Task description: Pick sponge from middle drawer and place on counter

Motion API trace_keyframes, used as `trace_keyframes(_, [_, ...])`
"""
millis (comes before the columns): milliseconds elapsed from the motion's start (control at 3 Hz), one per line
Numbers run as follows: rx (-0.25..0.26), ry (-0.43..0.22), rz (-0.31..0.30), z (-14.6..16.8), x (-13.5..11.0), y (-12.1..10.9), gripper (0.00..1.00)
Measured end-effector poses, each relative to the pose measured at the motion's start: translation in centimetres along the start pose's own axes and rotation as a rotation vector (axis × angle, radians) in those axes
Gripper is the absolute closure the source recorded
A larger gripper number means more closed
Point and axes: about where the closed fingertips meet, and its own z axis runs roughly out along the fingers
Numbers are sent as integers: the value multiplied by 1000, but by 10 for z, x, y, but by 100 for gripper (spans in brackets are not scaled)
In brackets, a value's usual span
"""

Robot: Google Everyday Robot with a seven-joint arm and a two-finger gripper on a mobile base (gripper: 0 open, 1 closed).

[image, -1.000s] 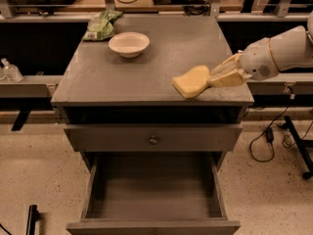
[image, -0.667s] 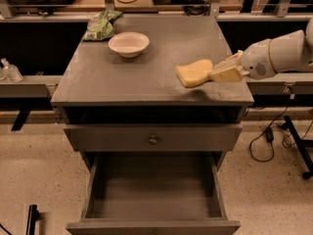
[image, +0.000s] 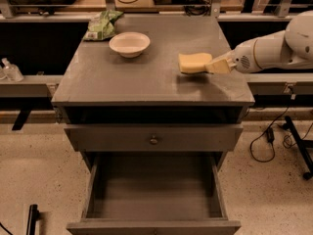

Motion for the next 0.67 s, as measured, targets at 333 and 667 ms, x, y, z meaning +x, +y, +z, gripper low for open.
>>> trace_keyframes(333, [-5,4,23,4,1,2,28])
trace_keyframes(667, [-8,5,25,6,1,3,5])
